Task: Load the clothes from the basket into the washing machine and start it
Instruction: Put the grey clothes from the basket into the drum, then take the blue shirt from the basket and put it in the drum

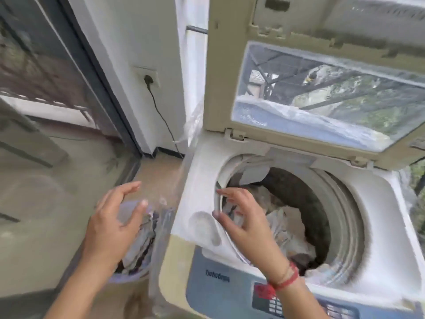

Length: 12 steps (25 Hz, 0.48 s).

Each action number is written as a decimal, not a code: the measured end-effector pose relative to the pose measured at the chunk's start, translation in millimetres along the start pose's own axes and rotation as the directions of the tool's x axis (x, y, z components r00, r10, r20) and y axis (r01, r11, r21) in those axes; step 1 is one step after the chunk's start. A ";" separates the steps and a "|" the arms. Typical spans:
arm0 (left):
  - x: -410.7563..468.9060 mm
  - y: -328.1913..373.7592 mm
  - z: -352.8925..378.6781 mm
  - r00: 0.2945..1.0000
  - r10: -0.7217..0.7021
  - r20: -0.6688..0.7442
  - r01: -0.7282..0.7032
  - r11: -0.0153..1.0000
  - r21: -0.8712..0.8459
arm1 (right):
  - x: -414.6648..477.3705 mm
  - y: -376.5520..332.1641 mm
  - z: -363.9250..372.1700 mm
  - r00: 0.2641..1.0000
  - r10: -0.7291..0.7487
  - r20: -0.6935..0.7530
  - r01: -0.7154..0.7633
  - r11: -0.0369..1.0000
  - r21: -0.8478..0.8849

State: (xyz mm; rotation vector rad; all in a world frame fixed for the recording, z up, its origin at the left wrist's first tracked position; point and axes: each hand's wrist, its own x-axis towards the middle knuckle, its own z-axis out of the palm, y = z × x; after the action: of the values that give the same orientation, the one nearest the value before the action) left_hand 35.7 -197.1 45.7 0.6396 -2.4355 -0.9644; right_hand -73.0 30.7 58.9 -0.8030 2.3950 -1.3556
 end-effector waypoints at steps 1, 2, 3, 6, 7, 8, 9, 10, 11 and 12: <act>-7.0 -25.8 -18.3 0.999 -0.043 -0.019 0.043 0.999 0.027 | -0.7 -14.4 27.6 0.998 -0.020 0.054 0.020 1.000 0.003; -16.0 -58.2 -38.6 0.996 -0.086 -0.023 0.087 0.995 0.058 | 1.0 -32.1 60.3 0.993 -0.030 0.118 0.029 1.000 0.009; -25.1 -91.3 -55.7 0.993 -0.116 -0.018 0.117 0.988 0.097 | 2.3 -46.7 91.7 0.981 -0.023 0.192 0.020 1.000 0.017; -54.8 -198.0 -98.5 0.950 -0.313 -0.005 0.310 0.940 0.144 | 12.2 -72.7 186.9 0.922 0.068 0.380 -0.082 0.996 0.020; -65.9 -235.8 -112.6 0.910 -0.415 0.007 0.410 0.901 0.141 | 18.9 -75.7 222.0 0.915 0.112 0.387 -0.112 0.993 -0.023; -77.1 -267.0 -121.8 0.867 -0.498 0.036 0.488 0.860 0.148 | 24.6 -73.2 251.5 0.909 0.160 0.385 -0.140 0.987 -0.079; -88.0 -293.5 -126.8 0.832 -0.550 0.078 0.533 0.830 0.162 | 29.1 -66.8 275.9 0.893 0.223 0.390 -0.179 0.973 -0.147; -94.9 -318.1 -130.4 0.802 -0.583 0.133 0.559 0.810 0.179 | 34.4 -59.8 298.5 0.870 0.295 0.396 -0.227 0.951 -0.209; -97.6 -337.5 -131.1 0.773 -0.604 0.194 0.575 0.796 0.190 | 38.5 -48.9 318.0 0.841 0.368 0.396 -0.280 0.923 -0.263; -97.8 -355.4 -129.3 0.739 -0.623 0.257 0.588 0.782 0.205 | 41.1 -37.4 335.6 0.810 0.436 0.392 -0.335 0.893 -0.301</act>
State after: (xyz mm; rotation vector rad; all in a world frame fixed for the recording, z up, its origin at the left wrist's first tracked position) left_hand 274.8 -439.3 -146.1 1.4997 -2.6083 -1.2547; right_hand 69.5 -243.4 -83.7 -0.5514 2.1860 -0.6619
